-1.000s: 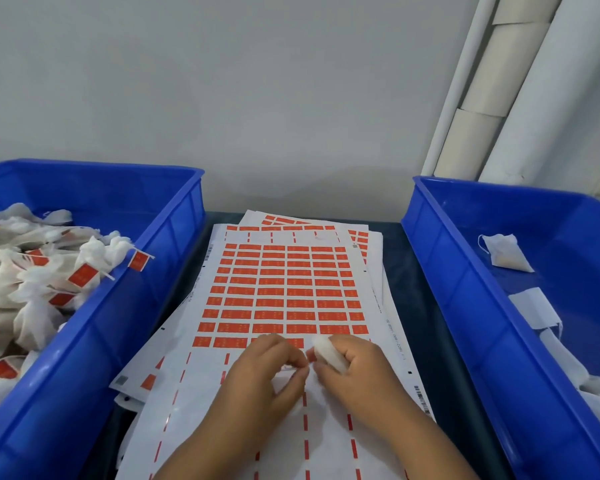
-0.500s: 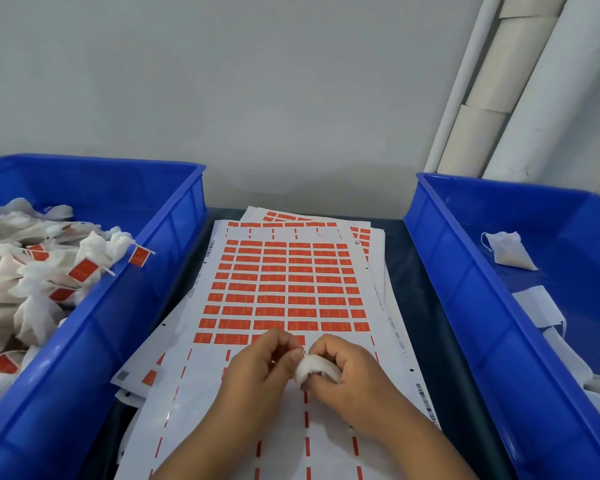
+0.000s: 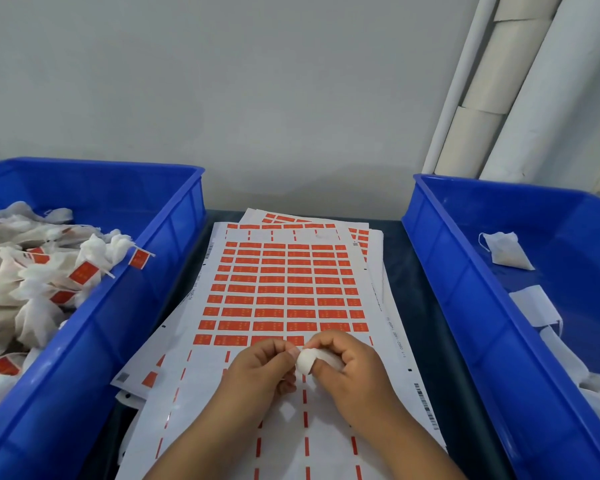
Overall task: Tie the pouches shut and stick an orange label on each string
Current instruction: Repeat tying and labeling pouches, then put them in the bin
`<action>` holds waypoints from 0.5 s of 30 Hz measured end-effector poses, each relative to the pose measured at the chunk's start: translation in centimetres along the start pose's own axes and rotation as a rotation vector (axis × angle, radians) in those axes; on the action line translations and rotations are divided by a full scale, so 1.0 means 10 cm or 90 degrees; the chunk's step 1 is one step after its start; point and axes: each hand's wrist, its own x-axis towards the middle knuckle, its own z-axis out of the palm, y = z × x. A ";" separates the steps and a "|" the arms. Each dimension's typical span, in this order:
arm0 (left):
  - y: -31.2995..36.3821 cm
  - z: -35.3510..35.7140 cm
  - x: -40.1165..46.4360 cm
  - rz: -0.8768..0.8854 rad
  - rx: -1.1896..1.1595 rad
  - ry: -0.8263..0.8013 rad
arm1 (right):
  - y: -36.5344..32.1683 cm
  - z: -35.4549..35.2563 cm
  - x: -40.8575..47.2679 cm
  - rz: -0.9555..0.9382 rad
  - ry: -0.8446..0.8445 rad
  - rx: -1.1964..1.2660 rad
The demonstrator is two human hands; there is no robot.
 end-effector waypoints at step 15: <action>0.03 -0.03 -0.05 0.006 -0.009 -0.038 | 0.00 -0.02 0.02 0.083 0.080 0.065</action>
